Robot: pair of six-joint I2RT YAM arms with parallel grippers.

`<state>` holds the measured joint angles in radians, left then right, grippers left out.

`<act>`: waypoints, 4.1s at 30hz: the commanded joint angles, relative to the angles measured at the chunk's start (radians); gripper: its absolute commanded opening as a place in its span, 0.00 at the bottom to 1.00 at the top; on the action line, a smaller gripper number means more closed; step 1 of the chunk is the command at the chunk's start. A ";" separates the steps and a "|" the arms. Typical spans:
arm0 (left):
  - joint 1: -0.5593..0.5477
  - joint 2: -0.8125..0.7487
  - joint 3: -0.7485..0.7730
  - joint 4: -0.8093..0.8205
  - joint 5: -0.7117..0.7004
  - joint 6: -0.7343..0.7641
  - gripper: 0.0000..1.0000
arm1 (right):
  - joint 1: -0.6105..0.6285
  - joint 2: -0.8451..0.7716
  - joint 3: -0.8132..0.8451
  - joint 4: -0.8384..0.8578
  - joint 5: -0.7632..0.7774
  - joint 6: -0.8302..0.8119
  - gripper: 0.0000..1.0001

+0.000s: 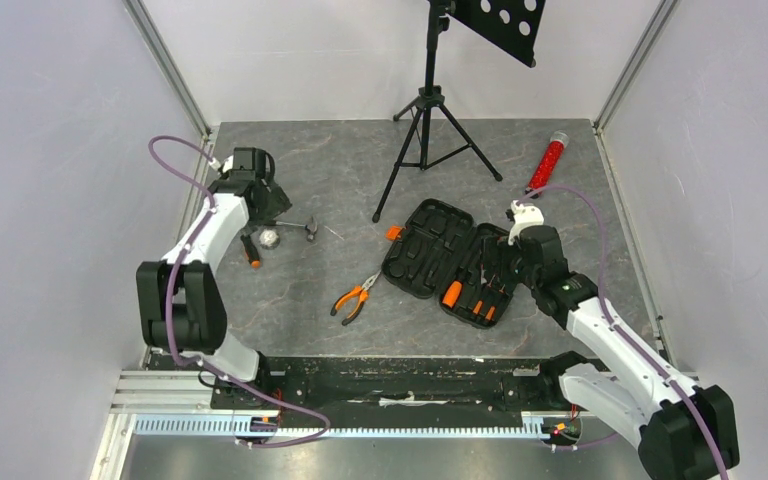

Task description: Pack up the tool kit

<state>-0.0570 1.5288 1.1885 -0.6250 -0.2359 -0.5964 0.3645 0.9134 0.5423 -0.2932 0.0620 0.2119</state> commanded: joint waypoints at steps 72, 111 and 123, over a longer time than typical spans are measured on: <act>0.123 0.189 -0.150 0.039 -0.031 -0.112 0.55 | -0.001 -0.146 -0.105 0.098 -0.041 0.018 0.97; -0.167 -0.363 -0.164 0.129 -0.194 0.424 0.02 | -0.001 -0.171 -0.017 0.037 -0.113 -0.049 0.98; -0.523 -0.519 -0.248 0.376 0.122 0.940 0.02 | -0.001 -0.171 0.153 -0.098 -0.242 -0.142 0.96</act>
<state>-0.5198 1.0817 0.9688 -0.4046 -0.2493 0.0975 0.3645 0.7368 0.6075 -0.3450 -0.1001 0.1215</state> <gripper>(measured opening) 0.299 0.967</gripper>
